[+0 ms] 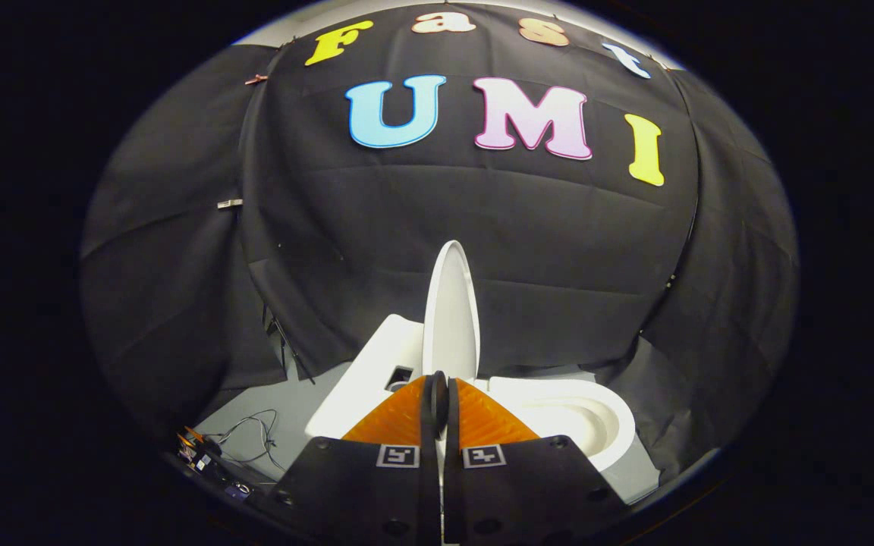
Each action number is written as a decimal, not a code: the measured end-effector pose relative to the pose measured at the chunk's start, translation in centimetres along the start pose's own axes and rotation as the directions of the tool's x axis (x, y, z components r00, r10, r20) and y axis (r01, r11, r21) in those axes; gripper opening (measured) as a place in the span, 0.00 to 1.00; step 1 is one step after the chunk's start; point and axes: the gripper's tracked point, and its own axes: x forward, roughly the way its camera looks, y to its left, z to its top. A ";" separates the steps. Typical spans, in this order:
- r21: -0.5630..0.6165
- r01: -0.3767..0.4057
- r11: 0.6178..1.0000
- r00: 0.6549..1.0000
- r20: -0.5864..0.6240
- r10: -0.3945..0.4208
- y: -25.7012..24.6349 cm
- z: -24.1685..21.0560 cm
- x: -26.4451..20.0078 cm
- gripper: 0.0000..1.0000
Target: Open the toilet lid.
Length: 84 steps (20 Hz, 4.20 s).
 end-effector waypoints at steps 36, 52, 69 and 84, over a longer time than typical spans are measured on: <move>-0.038 0.023 0.999 0.921 0.389 -0.006 -7.9 13.6 -23.6 0.99; 0.046 0.073 0.996 0.879 0.470 -0.086 -18.6 14.9 -35.9 0.99; 0.093 0.139 0.986 0.885 0.435 -0.166 -23.1 11.3 -37.8 0.99; 0.053 0.129 0.990 0.895 0.425 -0.139 -21.2 11.0 -37.4 0.99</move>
